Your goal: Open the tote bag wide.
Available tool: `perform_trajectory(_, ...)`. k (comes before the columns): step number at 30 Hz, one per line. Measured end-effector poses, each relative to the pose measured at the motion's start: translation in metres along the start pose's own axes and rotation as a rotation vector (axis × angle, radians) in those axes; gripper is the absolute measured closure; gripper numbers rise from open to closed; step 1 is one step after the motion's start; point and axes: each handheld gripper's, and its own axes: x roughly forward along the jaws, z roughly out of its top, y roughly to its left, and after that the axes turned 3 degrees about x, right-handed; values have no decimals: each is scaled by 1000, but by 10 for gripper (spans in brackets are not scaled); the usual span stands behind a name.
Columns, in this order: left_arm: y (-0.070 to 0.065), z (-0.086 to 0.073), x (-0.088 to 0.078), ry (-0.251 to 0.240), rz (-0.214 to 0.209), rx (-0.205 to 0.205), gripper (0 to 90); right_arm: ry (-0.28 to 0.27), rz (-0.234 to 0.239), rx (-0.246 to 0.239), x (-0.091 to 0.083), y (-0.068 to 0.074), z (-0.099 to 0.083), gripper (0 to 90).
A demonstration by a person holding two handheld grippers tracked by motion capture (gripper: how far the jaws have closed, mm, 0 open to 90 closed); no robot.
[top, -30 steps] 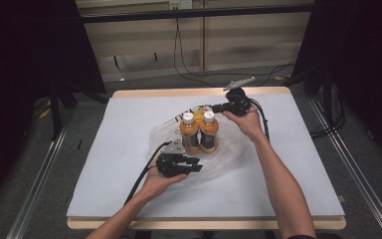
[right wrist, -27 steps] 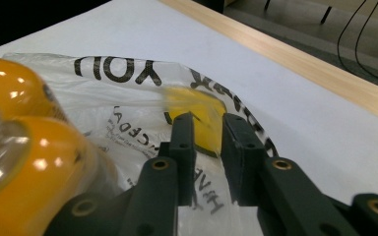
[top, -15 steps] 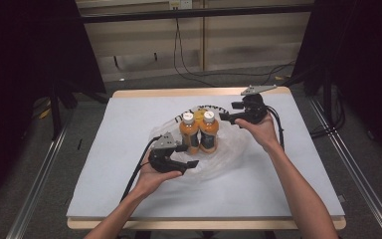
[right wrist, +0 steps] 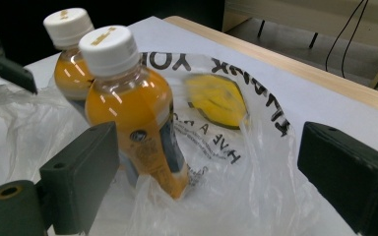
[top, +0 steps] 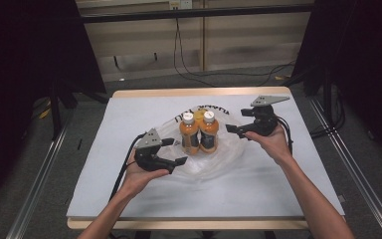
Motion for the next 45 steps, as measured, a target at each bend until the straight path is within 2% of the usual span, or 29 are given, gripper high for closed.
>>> perform_trajectory(6,6,-7,-16,0,39,-32,111,-30,-15,-11,-24,6,-12,61)
perform_trajectory(8,6,-9,-22,15,55,-35,105,-42,-2,-3,-33,6,-16,60)
perform_trajectory(11,7,-13,-30,60,95,-23,75,-62,-10,-2,-46,8,-22,59)
perform_trajectory(13,7,-17,-36,77,106,-28,76,-71,-13,7,-53,9,-27,59)
perform_trajectory(15,6,-21,-42,74,139,-30,82,-80,-27,19,-58,12,-34,60)
perform_trajectory(17,6,-25,-49,56,145,-32,92,-99,-51,13,-64,16,-41,64)
perform_trajectory(19,4,-28,-56,50,176,-31,94,-88,-43,23,-69,19,-46,64)
perform_trajectory(25,2,-44,-72,56,191,-70,93,-69,-39,60,-83,23,-64,81)
perform_trajectory(27,-1,-52,-78,72,206,-89,81,-66,-57,72,-90,24,-74,84)
perform_trajectory(29,-1,-54,-80,75,206,-94,81,-64,-60,80,-92,25,-77,86)
perform_trajectory(32,-4,-60,-86,78,210,-124,59,-77,-72,98,-101,29,-86,86)
perform_trajectory(34,-7,-66,-89,79,198,-127,53,-81,-90,98,-106,31,-92,83)
perform_trajectory(36,-9,-72,-93,88,203,-126,51,-68,-93,97,-110,32,-97,83)
perform_trajectory(38,-10,-76,-97,61,203,-151,44,-60,-100,102,-115,33,-101,83)
perform_trajectory(41,-10,-80,-106,53,212,-136,34,-74,-118,108,-121,33,-108,81)
perform_trajectory(43,-9,-85,-108,51,209,-148,31,-74,-132,104,-124,33,-114,80)
perform_trajectory(45,-9,-89,-111,55,224,-129,32,-69,-135,123,-125,33,-120,81)
